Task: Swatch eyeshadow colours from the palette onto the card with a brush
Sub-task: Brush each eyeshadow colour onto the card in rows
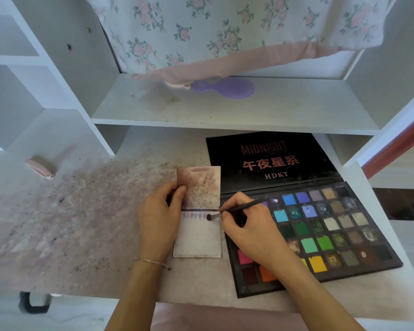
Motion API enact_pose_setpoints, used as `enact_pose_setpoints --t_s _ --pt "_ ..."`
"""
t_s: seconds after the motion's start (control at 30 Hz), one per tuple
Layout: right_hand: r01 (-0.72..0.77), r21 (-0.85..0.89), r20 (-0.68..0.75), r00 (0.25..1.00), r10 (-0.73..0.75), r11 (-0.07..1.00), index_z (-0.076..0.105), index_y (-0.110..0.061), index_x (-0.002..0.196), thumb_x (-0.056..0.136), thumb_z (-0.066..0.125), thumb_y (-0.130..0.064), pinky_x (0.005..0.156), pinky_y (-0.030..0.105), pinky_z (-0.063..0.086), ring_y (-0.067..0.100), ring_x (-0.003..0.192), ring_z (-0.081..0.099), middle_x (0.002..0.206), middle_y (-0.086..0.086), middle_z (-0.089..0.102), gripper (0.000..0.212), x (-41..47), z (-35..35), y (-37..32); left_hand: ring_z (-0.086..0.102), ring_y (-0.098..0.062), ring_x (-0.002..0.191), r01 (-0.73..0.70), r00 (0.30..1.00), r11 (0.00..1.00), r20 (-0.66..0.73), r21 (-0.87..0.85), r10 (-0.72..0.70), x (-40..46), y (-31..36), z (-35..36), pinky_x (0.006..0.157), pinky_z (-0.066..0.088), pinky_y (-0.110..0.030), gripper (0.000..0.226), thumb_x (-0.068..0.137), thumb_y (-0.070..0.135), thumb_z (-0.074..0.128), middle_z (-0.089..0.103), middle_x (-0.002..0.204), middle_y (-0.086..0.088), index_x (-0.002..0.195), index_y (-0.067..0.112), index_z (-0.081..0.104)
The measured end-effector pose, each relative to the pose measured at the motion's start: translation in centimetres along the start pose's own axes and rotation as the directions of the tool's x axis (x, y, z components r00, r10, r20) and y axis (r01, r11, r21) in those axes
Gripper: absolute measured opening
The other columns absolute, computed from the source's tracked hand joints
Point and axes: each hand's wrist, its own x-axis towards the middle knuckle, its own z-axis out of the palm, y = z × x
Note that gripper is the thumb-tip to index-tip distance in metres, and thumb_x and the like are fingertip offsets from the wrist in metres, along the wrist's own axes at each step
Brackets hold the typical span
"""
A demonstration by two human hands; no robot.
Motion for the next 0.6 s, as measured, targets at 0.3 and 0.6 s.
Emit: enact_pose_setpoints --t_s 0.3,0.6 --pt "0.014 -0.002 0.011 1.0 -0.014 1.0 0.049 -0.034 0.074 0.083 0.057 -0.013 0.059 0.007 0.043 -0.004 0.071 0.054 0.07 -0.012 0.057 0.024 0.02 0.0 0.19 0.054 0.003 0.068 0.0 1.0 1.0 -0.005 0.016 0.0 -0.04 -0.01 -0.04 0.058 0.036 -0.011 0.015 0.089 0.024 0.054 0.056 0.072 0.025 0.095 0.021 0.068" --pt "0.01 -0.006 0.005 1.0 -0.01 1.0 0.048 -0.034 0.074 0.084 0.056 -0.013 0.057 0.007 0.042 -0.007 0.066 0.053 0.068 -0.012 0.055 0.024 0.02 0.06 0.2 0.057 -0.002 0.07 -0.002 1.0 1.0 -0.007 -0.023 0.002 -0.01 0.2 -0.06 0.061 0.04 -0.018 0.013 0.088 0.02 0.055 0.058 0.072 0.02 0.091 0.019 0.068"
